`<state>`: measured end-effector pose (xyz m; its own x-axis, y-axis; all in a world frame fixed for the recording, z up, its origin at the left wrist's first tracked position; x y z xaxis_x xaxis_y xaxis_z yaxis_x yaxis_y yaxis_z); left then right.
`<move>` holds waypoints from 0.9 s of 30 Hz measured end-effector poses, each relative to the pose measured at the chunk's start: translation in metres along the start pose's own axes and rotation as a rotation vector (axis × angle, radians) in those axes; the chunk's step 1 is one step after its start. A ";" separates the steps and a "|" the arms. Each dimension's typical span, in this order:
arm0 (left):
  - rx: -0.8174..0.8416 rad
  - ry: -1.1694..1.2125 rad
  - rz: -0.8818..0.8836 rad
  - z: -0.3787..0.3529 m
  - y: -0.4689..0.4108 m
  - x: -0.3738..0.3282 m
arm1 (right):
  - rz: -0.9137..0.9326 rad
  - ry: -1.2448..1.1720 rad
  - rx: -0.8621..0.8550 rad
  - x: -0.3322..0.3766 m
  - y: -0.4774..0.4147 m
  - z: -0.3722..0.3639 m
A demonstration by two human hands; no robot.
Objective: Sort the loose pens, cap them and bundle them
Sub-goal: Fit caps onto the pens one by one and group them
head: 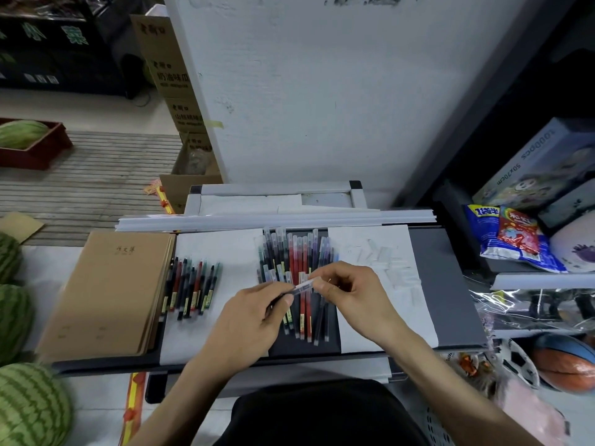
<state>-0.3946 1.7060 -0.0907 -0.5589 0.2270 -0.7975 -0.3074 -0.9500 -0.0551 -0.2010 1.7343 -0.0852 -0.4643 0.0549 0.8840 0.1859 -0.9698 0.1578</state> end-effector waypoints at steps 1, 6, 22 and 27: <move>-0.001 -0.021 -0.005 -0.001 -0.001 -0.001 | -0.008 0.007 -0.014 -0.001 0.000 -0.001; 0.040 -0.112 -0.022 -0.015 -0.007 -0.008 | -0.101 0.052 -0.081 -0.017 -0.006 -0.005; -0.005 0.016 0.388 -0.057 -0.036 0.063 | -0.422 0.044 -0.041 -0.114 -0.015 -0.004; -0.077 0.086 0.529 -0.056 -0.045 0.087 | -0.390 0.561 -0.153 -0.144 -0.013 0.038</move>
<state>-0.3859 1.7566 -0.1917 -0.5557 -0.3023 -0.7745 0.0583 -0.9434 0.3264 -0.1035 1.7476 -0.1980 -0.8568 0.3150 0.4083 -0.1902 -0.9290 0.3176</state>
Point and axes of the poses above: each hand's wrist, its own y-axis away from the middle knuckle, its own z-axis out of the back of the hand, x = y × z, the point moved 7 cm from there along -y, towards the middle knuckle, and after that the axes turned 8 degrees about y, right-handed, at the moved point
